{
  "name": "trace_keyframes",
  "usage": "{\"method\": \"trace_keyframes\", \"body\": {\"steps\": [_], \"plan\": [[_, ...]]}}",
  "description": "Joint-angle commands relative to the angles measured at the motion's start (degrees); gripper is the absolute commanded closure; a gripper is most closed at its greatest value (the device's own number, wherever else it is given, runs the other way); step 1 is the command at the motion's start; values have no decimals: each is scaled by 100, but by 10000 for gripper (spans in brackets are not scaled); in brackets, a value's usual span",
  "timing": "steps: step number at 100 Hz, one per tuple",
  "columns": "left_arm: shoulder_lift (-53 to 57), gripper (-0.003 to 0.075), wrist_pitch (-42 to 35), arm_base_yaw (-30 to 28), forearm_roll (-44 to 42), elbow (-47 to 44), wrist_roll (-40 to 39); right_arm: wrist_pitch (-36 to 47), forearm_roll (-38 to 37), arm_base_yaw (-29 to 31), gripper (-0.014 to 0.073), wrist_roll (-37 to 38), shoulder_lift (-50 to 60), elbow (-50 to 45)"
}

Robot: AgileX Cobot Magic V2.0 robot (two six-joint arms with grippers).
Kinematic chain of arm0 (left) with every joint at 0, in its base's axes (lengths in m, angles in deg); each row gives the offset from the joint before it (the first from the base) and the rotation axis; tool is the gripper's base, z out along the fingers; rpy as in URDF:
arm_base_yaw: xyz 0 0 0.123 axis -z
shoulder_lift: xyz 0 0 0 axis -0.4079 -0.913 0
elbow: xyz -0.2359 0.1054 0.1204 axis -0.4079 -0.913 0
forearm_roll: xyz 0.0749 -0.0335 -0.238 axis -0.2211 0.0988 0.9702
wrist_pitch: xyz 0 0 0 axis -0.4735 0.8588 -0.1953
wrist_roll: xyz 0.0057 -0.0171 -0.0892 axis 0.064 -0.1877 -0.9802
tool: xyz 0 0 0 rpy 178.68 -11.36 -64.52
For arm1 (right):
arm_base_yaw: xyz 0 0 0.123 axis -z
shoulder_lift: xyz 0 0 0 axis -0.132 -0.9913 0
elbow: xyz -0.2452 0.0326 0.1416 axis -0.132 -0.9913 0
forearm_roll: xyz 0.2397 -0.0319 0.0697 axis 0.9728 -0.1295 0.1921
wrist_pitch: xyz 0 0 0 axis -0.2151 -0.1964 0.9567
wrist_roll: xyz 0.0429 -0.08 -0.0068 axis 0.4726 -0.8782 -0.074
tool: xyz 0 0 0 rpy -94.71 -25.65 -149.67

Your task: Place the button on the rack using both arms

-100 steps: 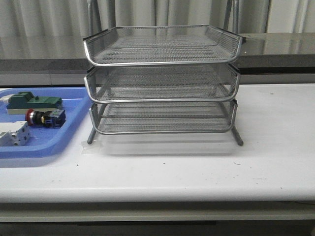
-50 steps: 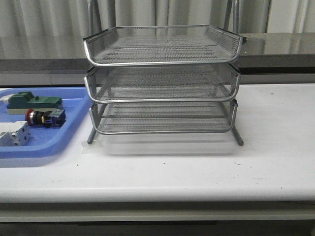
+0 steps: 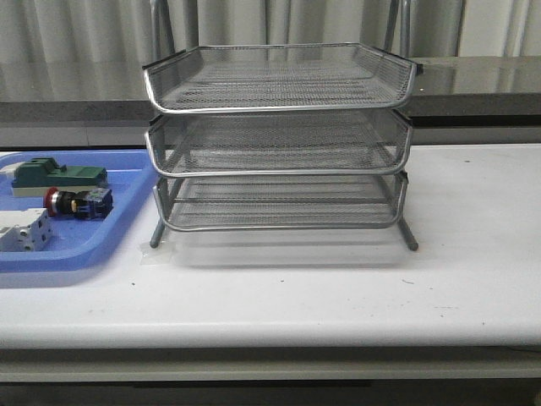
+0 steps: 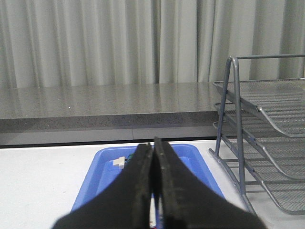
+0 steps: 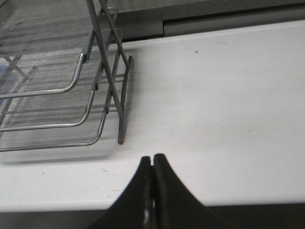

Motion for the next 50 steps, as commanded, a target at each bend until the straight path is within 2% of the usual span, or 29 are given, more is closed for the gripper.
{"method": "trace_keyframes", "body": {"steps": [1,34,50], "plan": [[181,741,-481,-5,44,-197,-47,269,66,35,652,-20,-511,418],[181,741,-481,-5,44,-197,-47,672,154,35,652,-20,-1336,451],[181,741,-481,-5,44,-197,-47,606,930,35,630,-20,-1626,451]]}}
